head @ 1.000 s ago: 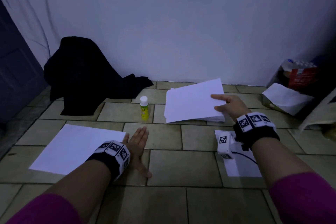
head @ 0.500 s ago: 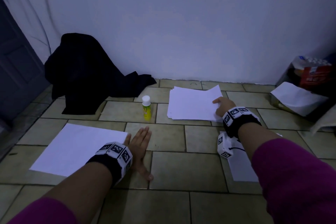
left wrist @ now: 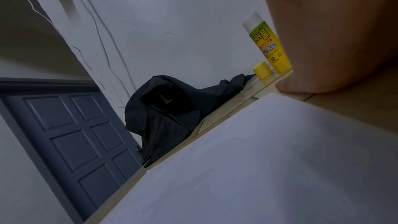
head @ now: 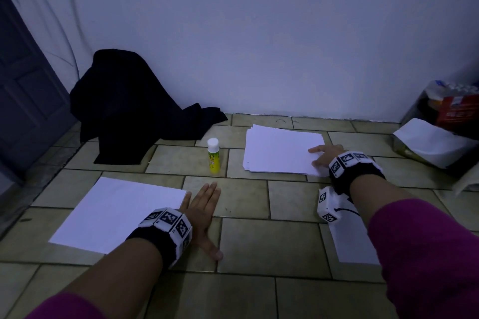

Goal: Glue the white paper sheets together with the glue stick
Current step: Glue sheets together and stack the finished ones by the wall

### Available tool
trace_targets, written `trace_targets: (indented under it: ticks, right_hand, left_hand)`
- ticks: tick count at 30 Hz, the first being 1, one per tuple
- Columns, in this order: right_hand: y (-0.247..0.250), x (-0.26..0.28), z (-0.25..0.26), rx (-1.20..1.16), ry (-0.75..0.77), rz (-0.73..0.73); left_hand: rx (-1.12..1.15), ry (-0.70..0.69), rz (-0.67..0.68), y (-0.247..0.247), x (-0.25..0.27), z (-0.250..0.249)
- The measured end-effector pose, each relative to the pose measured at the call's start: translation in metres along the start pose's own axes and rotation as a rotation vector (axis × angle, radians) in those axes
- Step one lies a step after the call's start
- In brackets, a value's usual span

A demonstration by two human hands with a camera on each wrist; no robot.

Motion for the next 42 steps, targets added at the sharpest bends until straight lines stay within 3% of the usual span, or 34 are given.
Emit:
trace_targets:
  ticks: [4, 7, 8, 10, 11, 12, 14, 26, 31, 36, 39, 42]
  right_hand:
    - [0.015, 0.024, 0.006, 0.007, 0.001, 0.068]
    - [-0.007, 0.038, -0.009, 0.135, 0.013, 0.069]
    - [-0.024, 0.052, -0.026, 0.083, -0.07, 0.283]
    - [-0.024, 0.068, -0.026, 0.328, -0.027, 0.243]
    - [-0.02, 0.068, -0.016, 0.42, 0.011, 0.12]
    - [-0.031, 0.078, -0.019, 0.303, -0.041, 0.183]
    - [-0.052, 0.105, -0.023, 0.269, 0.021, 0.278]
    - [-0.092, 0.137, -0.013, 0.313, 0.002, 0.209]
    - [-0.093, 0.134, -0.012, 0.305, -0.009, 0.178]
    - [-0.091, 0.139, -0.012, 0.284, -0.009, 0.163]
    - [-0.09, 0.14, -0.011, 0.28, -0.008, 0.16]
    - [-0.09, 0.14, -0.01, 0.277, -0.008, 0.157]
  left_hand:
    - [-0.017, 0.047, -0.021, -0.002, 0.002, 0.002]
    - [-0.021, 0.059, -0.021, -0.002, 0.003, 0.002]
    - [-0.026, 0.06, -0.011, -0.002, 0.002, 0.003]
    - [-0.036, 0.062, 0.016, -0.001, 0.002, 0.002]
    - [-0.047, 0.07, 0.022, 0.0, 0.001, 0.002]
    - [-0.059, 0.087, 0.021, 0.0, 0.001, 0.003]
    - [-0.077, 0.114, 0.004, 0.0, 0.0, 0.003]
    - [-0.102, 0.192, -0.012, 0.001, 0.0, -0.004]
    - [-0.049, 0.158, -0.036, -0.002, 0.005, -0.01]
    - [0.145, 0.062, -0.061, 0.014, 0.031, 0.002]
    - [0.043, 0.19, -0.17, 0.03, 0.051, 0.037]
    - [-0.05, 0.431, -0.123, 0.024, 0.069, 0.077]
Point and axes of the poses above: each hand's wrist, its own x-axis away from the middle knuckle, its own y-axis out of the back of the hand, z = x × y, the point moved 8 cm from there along -x, towards the middle knuckle, and after that the axes turned 5 degrees about x, right-handed, at the moved point
